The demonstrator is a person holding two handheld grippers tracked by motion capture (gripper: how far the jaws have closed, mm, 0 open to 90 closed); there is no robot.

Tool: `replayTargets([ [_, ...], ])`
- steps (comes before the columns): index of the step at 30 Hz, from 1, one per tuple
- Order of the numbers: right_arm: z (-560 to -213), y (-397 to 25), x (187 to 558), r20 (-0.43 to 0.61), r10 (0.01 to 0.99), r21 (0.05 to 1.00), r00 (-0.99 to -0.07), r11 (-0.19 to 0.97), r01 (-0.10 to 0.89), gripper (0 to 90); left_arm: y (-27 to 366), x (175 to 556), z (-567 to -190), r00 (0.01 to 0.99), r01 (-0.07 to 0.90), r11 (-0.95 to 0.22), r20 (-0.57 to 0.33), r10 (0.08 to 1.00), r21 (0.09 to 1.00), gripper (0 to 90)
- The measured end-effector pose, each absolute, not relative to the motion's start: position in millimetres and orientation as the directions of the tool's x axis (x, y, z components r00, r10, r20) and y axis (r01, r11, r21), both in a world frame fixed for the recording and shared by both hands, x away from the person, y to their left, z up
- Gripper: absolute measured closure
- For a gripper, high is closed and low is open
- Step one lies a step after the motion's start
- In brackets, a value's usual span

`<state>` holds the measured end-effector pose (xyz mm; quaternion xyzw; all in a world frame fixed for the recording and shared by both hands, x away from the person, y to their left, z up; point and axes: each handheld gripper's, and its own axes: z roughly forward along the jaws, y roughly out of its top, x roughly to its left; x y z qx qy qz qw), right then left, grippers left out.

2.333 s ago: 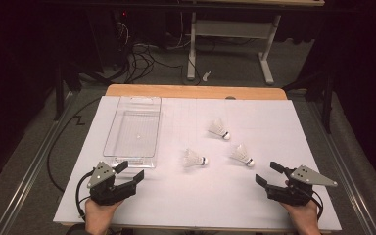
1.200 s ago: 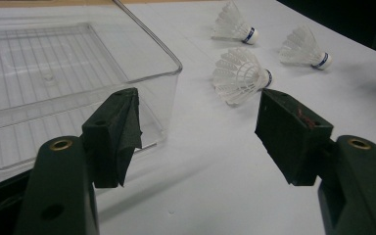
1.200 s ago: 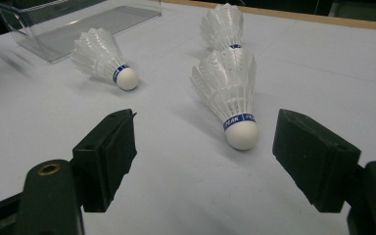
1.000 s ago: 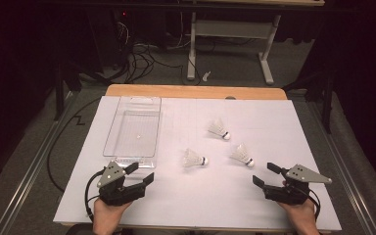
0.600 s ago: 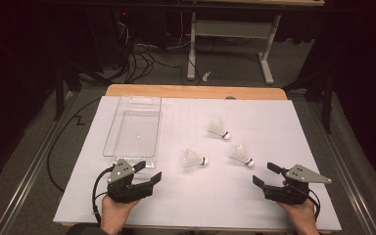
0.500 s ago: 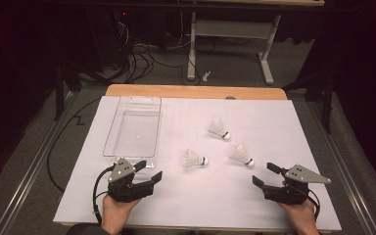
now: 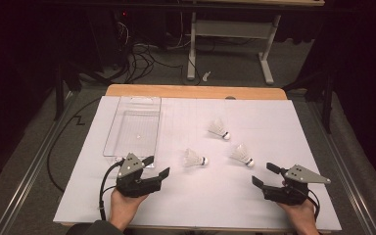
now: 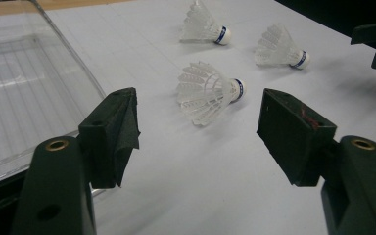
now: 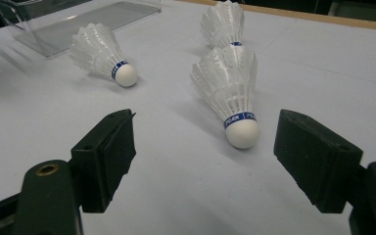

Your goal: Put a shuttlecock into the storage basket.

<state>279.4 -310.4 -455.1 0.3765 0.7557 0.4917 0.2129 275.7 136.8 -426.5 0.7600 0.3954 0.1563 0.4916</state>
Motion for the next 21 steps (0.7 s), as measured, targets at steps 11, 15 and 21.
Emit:
replayTargets([
  [11,-455.1,-310.2,279.3,0.048,0.776,0.903,-0.628,0.235,0.359,23.7,119.5,287.2,-424.5,0.655,0.443,-0.216,-0.15,0.74,0.87,33.0],
  [15,-454.9,-310.2,279.1,0.048,0.776,0.903,-0.628,0.236,0.36,23.7,114.9,289.3,-424.0,0.661,0.441,-0.218,-0.151,0.735,0.871,33.1],
  [21,-455.0,-310.2,279.1,0.048,0.776,0.902,-0.629,0.237,0.36,23.7,104.7,294.1,-424.0,0.676,0.44,-0.229,-0.153,0.721,0.868,33.3],
])
